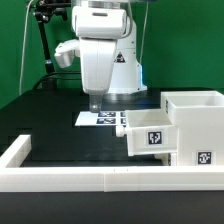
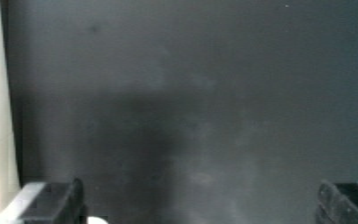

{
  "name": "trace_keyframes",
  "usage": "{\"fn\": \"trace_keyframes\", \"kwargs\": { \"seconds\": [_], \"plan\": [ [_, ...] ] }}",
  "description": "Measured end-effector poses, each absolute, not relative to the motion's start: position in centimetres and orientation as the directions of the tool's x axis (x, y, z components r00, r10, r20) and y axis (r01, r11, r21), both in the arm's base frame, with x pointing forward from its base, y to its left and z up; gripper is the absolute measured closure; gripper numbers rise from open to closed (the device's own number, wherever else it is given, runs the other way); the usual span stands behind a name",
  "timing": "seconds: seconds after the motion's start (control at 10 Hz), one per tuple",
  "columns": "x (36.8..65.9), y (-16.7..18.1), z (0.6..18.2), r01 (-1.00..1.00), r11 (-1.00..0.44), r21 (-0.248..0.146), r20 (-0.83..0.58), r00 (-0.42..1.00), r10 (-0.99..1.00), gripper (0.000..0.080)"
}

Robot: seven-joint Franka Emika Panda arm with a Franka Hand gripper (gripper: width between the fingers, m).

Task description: Assemble drawer

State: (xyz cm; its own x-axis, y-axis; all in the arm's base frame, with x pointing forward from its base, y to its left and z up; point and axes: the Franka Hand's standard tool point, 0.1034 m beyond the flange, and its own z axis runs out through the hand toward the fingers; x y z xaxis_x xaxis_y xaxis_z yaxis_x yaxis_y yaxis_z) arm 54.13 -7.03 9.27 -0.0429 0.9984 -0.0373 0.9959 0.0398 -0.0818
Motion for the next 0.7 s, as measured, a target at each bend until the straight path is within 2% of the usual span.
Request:
{"fn": "trace_keyframes", "kwargs": {
  "seconds": [0.4,0.7],
  "plan": [
    [54.0,-7.7,6.8,0.995,-0.008,-0.102,0.119,0.021,0.993,0.0150],
    [54.7,-6.1,6.1,0.989,-0.065,-0.130,0.160,0.085,0.983,0.0150]
  ]
}}
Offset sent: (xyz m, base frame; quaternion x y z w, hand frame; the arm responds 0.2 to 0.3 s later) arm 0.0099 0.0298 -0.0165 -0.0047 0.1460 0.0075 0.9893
